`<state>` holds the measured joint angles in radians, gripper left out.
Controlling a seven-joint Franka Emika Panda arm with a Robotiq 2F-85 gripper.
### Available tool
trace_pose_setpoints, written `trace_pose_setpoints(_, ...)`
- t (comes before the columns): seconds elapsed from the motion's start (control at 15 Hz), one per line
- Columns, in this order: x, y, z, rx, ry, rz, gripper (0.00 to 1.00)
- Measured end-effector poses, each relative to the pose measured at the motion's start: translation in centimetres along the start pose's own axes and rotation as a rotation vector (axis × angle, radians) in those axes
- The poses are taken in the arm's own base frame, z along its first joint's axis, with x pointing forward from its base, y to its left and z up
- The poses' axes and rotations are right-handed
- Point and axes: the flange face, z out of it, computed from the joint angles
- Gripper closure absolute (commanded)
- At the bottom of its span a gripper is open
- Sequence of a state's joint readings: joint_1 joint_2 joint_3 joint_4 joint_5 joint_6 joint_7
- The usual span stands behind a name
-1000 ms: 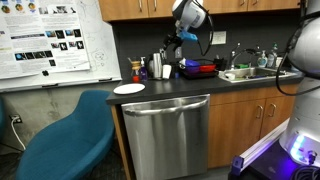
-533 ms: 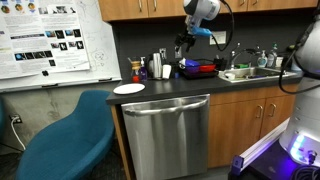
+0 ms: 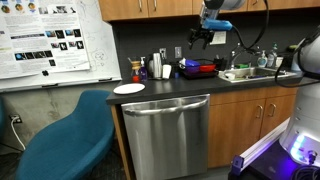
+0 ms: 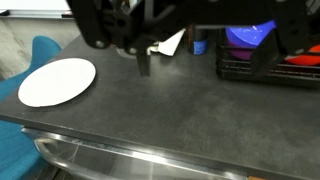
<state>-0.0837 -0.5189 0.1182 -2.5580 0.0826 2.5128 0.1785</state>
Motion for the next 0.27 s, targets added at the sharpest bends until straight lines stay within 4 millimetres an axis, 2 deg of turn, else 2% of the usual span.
trace_pose_setpoints(0.27, -4.8, -1.1, -0.5, -0.016, -0.002, 0.07, 0.0)
